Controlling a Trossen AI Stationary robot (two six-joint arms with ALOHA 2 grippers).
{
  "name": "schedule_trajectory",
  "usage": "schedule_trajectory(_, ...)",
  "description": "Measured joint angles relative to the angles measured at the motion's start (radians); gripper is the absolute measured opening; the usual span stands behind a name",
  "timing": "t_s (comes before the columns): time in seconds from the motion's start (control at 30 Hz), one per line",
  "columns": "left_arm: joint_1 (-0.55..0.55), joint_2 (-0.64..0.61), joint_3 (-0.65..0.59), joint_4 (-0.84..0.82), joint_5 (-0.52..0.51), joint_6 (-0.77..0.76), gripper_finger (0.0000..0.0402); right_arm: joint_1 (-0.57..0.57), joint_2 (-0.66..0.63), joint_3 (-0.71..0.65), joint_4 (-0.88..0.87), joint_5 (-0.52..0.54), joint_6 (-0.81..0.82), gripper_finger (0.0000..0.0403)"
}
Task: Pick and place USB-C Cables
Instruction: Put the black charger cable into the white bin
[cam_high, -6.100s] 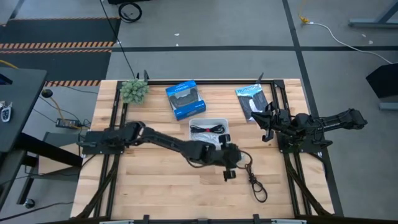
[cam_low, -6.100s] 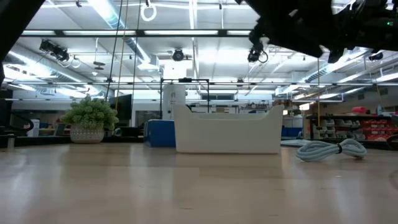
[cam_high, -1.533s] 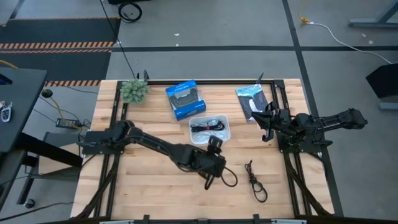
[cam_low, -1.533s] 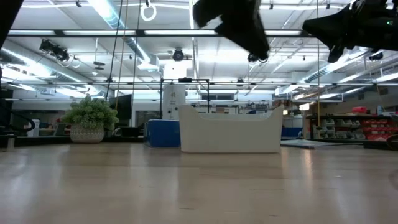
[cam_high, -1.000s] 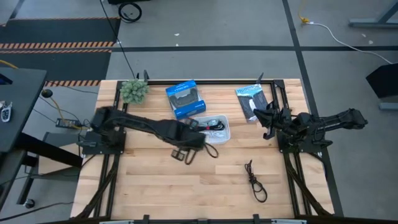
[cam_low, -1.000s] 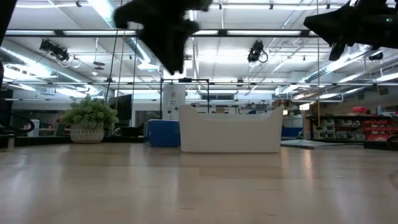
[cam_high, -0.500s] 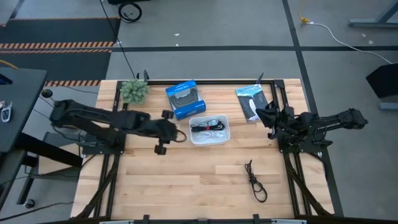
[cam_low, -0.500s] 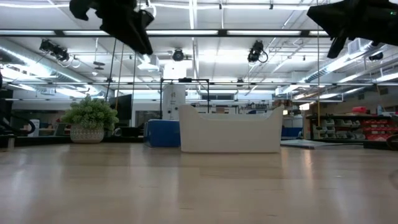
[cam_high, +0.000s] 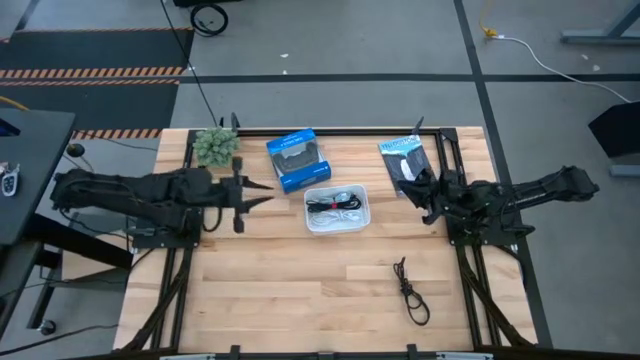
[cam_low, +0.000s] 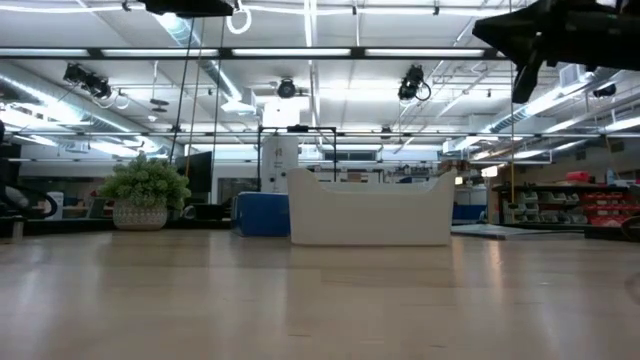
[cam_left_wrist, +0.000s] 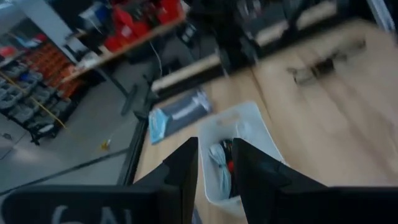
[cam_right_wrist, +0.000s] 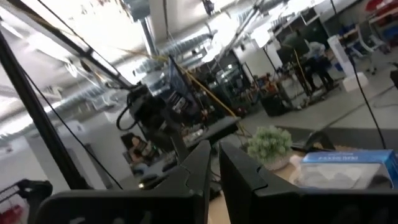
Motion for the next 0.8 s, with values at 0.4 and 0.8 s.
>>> schedule_trajectory(0.4,0.006,-0.201,-0.325,0.243,0.015,-0.252,0.0107,0.018,0.316,0.241,-0.235,0.005,0.02,0.0039)
schedule_trajectory(0.8,-0.078,-0.381,-0.496,0.249,0.029,-0.485,0.0107,0.087,0.554,0.657,-0.945,0.059,0.251,0.0035)
